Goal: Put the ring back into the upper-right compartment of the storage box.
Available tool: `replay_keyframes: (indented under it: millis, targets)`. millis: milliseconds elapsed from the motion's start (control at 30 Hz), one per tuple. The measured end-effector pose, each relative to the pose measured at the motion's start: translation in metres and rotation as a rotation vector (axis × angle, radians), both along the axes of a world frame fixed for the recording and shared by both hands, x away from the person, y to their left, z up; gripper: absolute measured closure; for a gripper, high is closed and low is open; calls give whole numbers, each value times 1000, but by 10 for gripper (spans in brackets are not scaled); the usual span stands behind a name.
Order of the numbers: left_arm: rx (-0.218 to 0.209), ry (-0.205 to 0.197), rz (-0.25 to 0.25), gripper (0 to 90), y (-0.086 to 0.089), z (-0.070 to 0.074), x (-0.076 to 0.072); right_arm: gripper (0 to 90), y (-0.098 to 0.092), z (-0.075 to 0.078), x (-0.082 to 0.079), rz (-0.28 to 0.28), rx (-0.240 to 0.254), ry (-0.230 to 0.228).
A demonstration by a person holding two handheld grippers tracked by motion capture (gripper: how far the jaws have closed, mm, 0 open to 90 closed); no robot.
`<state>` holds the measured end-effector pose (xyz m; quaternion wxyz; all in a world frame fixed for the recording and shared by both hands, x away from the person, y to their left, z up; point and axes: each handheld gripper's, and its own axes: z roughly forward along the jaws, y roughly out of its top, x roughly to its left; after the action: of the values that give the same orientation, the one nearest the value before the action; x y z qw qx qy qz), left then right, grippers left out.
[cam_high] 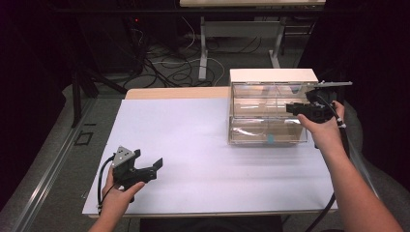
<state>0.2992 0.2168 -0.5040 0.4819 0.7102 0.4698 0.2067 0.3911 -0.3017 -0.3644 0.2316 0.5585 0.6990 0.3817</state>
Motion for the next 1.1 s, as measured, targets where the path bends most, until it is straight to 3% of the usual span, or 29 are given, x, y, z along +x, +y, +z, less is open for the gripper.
replay_keyframes:
  millis: [533,1100]
  targets:
    - [2,2,0,69,0,0,0,706,-4,-7,11,-47,-4,14]
    - [1,2,0,70,0,0,0,700,-5,-13,20,-58,-10,32]
